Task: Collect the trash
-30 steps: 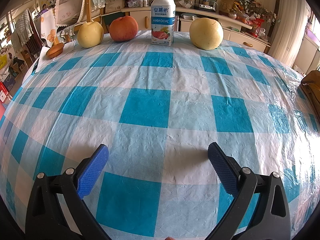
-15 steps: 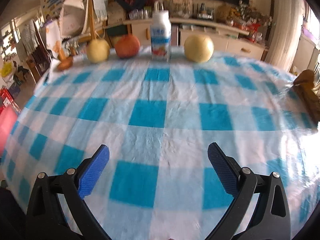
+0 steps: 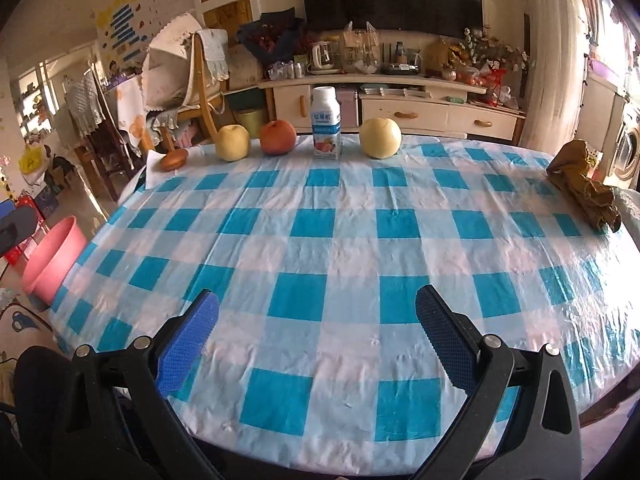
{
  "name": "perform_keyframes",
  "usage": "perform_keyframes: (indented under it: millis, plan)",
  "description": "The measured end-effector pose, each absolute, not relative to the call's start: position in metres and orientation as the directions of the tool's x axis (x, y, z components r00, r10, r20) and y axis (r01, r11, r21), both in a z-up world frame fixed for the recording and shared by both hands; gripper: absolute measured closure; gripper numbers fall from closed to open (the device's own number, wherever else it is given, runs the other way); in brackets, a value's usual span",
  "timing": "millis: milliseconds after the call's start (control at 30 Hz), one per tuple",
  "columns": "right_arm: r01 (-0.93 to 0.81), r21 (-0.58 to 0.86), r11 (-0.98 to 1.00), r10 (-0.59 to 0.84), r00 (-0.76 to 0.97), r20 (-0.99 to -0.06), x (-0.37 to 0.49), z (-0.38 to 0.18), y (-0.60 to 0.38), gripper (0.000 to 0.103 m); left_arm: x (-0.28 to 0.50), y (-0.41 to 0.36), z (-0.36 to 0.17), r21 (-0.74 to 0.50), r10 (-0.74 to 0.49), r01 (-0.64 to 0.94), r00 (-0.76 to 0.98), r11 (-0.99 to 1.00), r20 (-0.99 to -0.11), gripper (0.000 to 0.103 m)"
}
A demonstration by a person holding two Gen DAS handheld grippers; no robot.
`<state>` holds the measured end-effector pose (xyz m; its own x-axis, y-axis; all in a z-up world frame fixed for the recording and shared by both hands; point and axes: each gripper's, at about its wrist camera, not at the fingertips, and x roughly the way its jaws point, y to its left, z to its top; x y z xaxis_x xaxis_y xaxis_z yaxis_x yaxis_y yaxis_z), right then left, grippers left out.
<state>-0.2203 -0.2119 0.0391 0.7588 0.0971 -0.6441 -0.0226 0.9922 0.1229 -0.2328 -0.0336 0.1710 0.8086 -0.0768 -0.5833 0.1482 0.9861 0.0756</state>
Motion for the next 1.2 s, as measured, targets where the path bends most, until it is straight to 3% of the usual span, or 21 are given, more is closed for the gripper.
perform_keyframes:
  millis: [567, 700, 867, 1200]
  plan:
    - [-0.017, 0.123, 0.992, 0.094, 0.749, -0.656, -0.209, 0.031, -0.21, 0.004, -0.225, -0.022, 0.153, 0.053, -0.073, 0.134, 0.781, 0.99, -0.62, 0.004]
    - [-0.011, 0.087, 0.996, 0.066, 0.749, -0.659, -0.186, 0.027, -0.209, 0.004, -0.187, -0.007, 0.133, 0.031, -0.059, 0.102, 0.769, 0.994, -0.637, 0.004]
    - [0.008, 0.111, 0.994, 0.073, 0.707, -0.703, -0.134, 0.005, -0.214, 0.004, -0.125, -0.001, 0.089, 0.097, 0.022, 0.056, 0.753, 0.994, -0.658, 0.004]
    - [0.014, 0.116, 0.993, 0.081, 0.629, -0.773, -0.082, -0.038, -0.213, 0.004, -0.062, -0.018, 0.037, 0.027, -0.048, 0.093, 0.716, 0.995, -0.696, 0.004]
